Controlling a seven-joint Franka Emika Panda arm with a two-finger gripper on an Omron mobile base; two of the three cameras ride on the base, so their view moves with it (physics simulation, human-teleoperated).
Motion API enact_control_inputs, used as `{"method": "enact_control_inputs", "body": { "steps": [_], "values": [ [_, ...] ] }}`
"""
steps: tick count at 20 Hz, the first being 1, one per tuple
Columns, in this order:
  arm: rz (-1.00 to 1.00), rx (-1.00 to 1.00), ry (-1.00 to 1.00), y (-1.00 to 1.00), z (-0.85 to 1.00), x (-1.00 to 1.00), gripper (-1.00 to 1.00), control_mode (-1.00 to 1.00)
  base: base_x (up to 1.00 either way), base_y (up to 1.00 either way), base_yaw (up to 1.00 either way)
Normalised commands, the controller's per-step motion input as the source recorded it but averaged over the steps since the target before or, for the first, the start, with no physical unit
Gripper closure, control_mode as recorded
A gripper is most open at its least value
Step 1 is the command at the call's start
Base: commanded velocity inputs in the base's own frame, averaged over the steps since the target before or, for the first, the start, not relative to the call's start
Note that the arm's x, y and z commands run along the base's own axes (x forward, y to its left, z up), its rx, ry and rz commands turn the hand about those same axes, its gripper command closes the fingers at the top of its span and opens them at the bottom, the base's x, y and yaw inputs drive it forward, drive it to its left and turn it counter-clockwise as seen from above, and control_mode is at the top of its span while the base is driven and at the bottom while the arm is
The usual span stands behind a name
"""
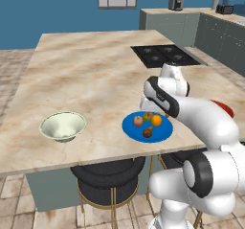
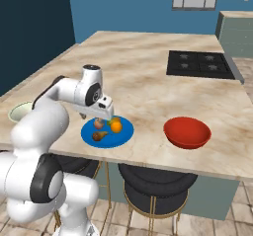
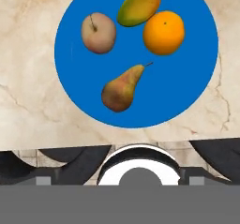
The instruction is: Take the fruits from the plate on the dining counter and place two fruits in each bowl.
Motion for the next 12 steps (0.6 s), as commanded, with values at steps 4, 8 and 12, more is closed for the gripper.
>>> {"method": "enact_control_inputs", "body": {
  "steps": [4, 8, 12],
  "values": [
    [-0.03, 0.02, -0.06, 0.08, -0.78, 0.19, -1.0, -1.0, 0.0, 0.0, 0.0],
    [-0.02, 0.0, 0.0, 0.0, -0.24, 0.12, -1.0, -1.0, 0.0, 0.0, 0.0],
    [-0.06, 0.0, 0.0, 0.06, -0.3, 0.3, -1.0, -1.0, 0.0, 0.0, 0.0]
  ]
}}
